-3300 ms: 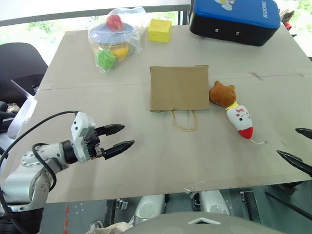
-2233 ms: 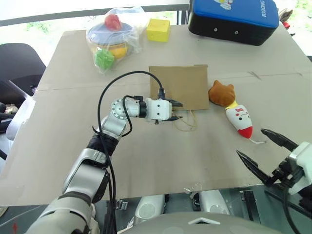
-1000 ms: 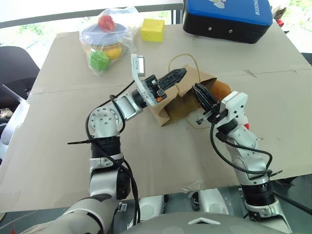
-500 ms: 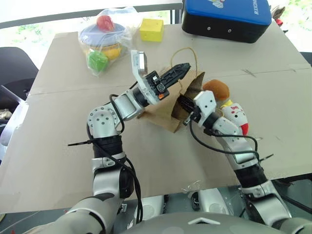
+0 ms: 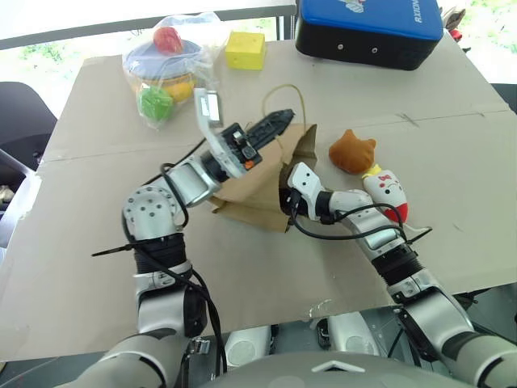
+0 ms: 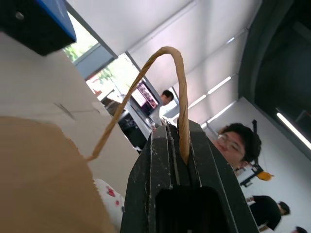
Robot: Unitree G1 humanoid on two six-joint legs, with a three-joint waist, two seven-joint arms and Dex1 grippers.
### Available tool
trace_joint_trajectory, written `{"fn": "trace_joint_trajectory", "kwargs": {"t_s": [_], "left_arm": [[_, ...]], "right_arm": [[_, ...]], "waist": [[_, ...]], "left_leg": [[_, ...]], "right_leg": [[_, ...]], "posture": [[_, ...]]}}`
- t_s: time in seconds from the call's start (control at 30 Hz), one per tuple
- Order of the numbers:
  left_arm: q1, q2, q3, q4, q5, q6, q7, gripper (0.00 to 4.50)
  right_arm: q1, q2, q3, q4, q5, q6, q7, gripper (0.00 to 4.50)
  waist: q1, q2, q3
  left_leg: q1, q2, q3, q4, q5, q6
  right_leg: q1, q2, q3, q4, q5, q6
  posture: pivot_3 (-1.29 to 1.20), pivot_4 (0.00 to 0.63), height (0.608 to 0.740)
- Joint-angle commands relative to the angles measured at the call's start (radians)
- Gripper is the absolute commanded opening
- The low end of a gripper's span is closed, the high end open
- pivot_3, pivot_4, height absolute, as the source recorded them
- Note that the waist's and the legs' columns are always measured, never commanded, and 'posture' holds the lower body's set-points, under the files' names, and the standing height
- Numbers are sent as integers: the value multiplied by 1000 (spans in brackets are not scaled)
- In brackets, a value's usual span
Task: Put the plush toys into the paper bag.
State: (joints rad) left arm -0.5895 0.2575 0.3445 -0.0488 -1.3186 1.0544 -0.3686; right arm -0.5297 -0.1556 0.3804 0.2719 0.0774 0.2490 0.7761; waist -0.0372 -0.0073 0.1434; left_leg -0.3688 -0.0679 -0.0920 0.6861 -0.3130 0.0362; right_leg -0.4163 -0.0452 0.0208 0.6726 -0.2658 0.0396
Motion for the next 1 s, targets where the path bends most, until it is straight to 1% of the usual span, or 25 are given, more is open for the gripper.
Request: {"fn": "trace_joint_trajectory", "kwargs": {"t_s": [0.03,0.23,0.37,0.47,0.57,0.63,0.7,0.73,0.83,0.93,0.97,1.0], "left_arm": [[-13,33,44,-50,-50,-29,16,0],[-15,94,102,-68,-118,-57,67,0],[-25,95,113,-84,-177,-74,117,0],[-10,105,95,-120,-185,-75,122,0],[21,112,76,-138,-163,-87,115,0],[36,111,63,-148,-143,-102,105,0],[43,104,54,-153,-141,-117,105,0],[51,97,52,-155,-144,-126,107,0],[73,87,62,-150,-164,-150,117,0],[79,83,79,-144,-217,-165,124,0],[80,87,82,-144,-232,-165,120,0],[84,93,82,-149,-246,-164,115,0]], "right_arm": [[45,-5,22,5,-28,49,-12,50],[56,-18,0,-26,-34,69,-49,50],[37,-62,-14,-83,-34,80,-28,50],[28,-77,-46,-152,-8,53,-25,50],[20,-89,-66,-279,-57,30,-107,50],[2,-79,-130,-371,99,176,-42,50],[-17,-86,-189,-472,219,291,-5,554],[-32,-110,-210,-536,240,337,-7,733],[-61,-187,-284,-697,307,479,-36,1966],[-67,-231,-384,-808,351,572,-117,3385],[-57,-263,-421,-850,364,601,-127,3961],[-43,-294,-458,-889,388,639,-132,4279]], "waist": [[0,0,0],[0,0,-1],[5,0,-1],[12,0,0],[9,0,0],[7,0,0],[4,0,0],[4,0,0],[9,0,0],[21,0,0],[23,0,0],[27,0,0]], "left_leg": [[0,0,0,0,0,0],[0,0,0,0,0,0],[0,0,0,0,0,0],[0,-1,-1,0,0,0],[-1,-1,-1,0,0,0],[-1,-1,-1,-1,0,0],[-1,-1,-2,-1,0,0],[-1,-1,-2,-1,0,0],[-2,-1,-3,-1,0,0],[-3,-1,-4,-2,0,0],[-3,-1,-5,-2,0,0],[-3,-1,-5,-2,0,0]], "right_leg": [[0,0,0,0,0,0],[0,0,0,0,0,0],[0,0,-1,0,0,0],[0,-1,-1,0,0,0],[0,-1,0,0,0,0],[-1,-1,0,0,0,0],[-1,0,0,0,0,0],[-1,0,0,0,0,0],[-1,-1,-1,-1,0,0],[-1,-1,-2,-3,0,0],[-1,-1,-3,-3,0,0],[-1,-1,-3,-3,0,0]], "posture": [[0,150,740],[0,150,740],[0,150,740],[0,150,740],[0,150,740],[0,150,740],[0,150,740],[0,150,740],[0,150,740],[0,150,740],[0,150,740],[0,150,740]]}}
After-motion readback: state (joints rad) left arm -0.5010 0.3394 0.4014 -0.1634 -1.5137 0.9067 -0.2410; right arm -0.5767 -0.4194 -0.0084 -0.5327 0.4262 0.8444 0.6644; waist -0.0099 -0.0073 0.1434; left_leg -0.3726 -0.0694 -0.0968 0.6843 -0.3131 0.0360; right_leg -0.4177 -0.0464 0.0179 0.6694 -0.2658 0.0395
